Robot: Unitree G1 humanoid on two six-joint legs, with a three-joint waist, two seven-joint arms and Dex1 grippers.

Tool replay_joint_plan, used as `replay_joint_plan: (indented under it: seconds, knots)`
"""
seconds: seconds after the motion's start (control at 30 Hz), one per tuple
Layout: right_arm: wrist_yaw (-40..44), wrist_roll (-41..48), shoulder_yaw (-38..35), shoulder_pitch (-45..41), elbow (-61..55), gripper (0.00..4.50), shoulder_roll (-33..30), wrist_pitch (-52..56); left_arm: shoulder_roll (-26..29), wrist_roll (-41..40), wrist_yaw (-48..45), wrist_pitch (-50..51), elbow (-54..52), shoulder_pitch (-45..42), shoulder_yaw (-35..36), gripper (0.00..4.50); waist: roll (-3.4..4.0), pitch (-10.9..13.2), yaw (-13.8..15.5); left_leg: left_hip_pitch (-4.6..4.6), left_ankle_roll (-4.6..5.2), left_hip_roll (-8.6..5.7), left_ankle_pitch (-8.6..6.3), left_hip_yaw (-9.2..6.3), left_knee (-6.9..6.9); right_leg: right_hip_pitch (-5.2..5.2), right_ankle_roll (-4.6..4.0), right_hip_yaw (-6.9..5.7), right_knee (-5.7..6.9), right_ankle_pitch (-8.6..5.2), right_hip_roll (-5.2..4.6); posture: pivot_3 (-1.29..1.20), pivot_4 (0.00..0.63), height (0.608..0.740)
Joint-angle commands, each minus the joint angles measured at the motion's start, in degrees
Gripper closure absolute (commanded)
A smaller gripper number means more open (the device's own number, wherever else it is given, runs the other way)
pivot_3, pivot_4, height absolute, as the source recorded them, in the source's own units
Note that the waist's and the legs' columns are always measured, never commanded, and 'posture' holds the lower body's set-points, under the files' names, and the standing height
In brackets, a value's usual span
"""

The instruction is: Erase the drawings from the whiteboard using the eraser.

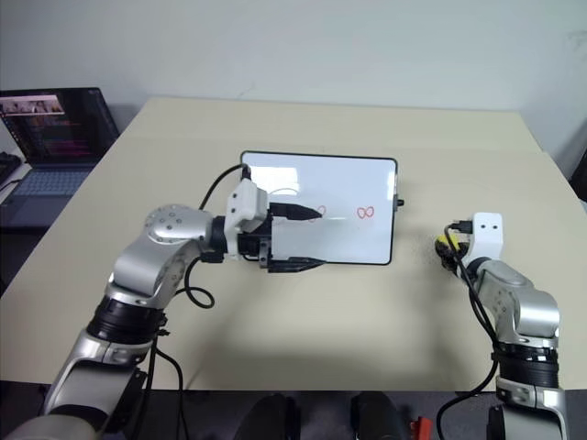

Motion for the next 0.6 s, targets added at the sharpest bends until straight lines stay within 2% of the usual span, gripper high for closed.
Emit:
replay_joint_plan:
  seconds: [0.03, 0.5, 0.6]
  knots:
    - [0.42, -0.57, -0.63, -0.82, -0.5, 0.45, -0.36, -1.36, 0.25, -0.52, -0.32, -0.46, -1.3, -0.81, 1.11, 0.0, 0.0, 0.0, 0.0, 0.0, 0.0, 0.0, 0.0, 0.0, 0.0, 0.0, 0.0, 0.01, 0.0, 0.0, 0.0, 0.0, 0.15, 0.74]
    - [1.02, -2.39, -0.52, -2.22, 3.55, 0.45, -0.25, -4.13, 0.34, -0.52, -0.54, -0.43, -1.26, -0.84, 1.08, 0.0, 0.01, 0.0, -0.01, 0.0, 0.0, 0.0, 0.0, 0.02, 0.01, 0.0, 0.0, 0.01, 0.01, 0.0, 0.0, 0.0, 0.15, 0.74]
    - [0.89, -2.5, -0.38, -2.36, 3.9, 1.02, -0.01, -4.16, 0.44, -0.52, -0.52, -0.36, -1.34, -0.77, 1.12, 0.0, 0.01, -0.01, -0.01, 0.0, 0.0, 0.0, 0.0, 0.02, 0.01, 0.0, 0.0, 0.01, 0.01, 0.0, 0.0, 0.0, 0.15, 0.74]
